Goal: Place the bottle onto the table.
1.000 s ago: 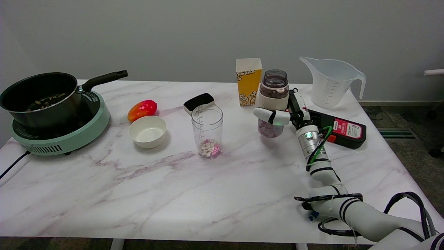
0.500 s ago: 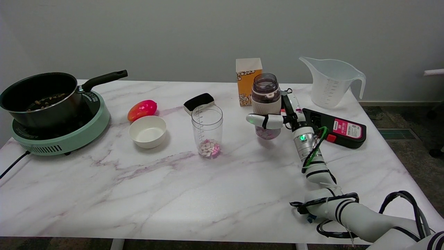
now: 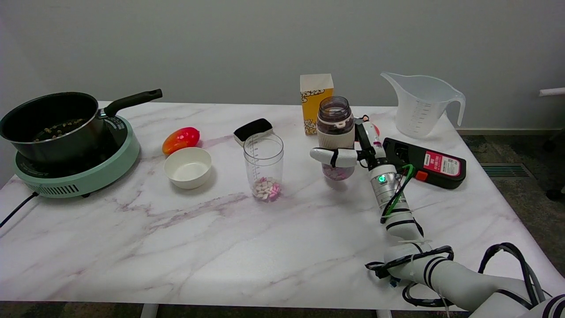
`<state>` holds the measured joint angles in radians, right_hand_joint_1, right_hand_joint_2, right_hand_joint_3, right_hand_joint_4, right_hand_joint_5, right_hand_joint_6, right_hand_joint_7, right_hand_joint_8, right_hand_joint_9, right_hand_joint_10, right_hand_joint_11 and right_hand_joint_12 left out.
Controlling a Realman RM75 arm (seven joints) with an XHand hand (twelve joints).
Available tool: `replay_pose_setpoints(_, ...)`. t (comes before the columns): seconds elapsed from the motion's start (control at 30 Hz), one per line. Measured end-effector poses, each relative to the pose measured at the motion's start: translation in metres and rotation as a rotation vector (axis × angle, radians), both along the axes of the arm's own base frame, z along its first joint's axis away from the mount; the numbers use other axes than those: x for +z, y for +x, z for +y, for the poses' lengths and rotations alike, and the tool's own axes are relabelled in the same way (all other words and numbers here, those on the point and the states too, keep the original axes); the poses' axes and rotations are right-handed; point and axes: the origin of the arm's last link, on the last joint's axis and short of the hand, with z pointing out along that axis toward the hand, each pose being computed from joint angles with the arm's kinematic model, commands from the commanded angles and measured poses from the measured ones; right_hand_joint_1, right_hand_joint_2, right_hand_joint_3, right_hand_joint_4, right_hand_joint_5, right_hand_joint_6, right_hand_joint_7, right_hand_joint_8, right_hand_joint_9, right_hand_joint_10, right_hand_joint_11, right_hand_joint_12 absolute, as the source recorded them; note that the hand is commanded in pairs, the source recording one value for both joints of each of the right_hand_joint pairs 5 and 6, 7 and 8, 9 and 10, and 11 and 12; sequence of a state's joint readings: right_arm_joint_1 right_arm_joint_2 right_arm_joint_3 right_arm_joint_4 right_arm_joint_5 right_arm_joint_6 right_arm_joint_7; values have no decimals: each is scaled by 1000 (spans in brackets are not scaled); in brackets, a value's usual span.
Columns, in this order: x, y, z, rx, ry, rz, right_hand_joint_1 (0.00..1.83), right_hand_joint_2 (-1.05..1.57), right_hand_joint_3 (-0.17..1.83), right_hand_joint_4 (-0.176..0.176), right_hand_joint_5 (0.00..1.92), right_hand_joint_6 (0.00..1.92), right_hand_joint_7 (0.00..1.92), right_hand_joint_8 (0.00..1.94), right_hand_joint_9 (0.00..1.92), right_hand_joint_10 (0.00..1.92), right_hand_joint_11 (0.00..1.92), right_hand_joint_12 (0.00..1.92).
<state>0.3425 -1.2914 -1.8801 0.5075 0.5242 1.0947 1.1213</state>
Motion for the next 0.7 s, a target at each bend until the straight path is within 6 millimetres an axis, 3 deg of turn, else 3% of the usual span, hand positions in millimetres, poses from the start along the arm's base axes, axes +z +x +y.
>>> replay_pose_setpoints(0.7, -2, -13, 10, -20, 28, -121, 1229, 1571, 296, 0, 1908, 1908, 1733, 1733, 1612, 1612, 1336, 1336)
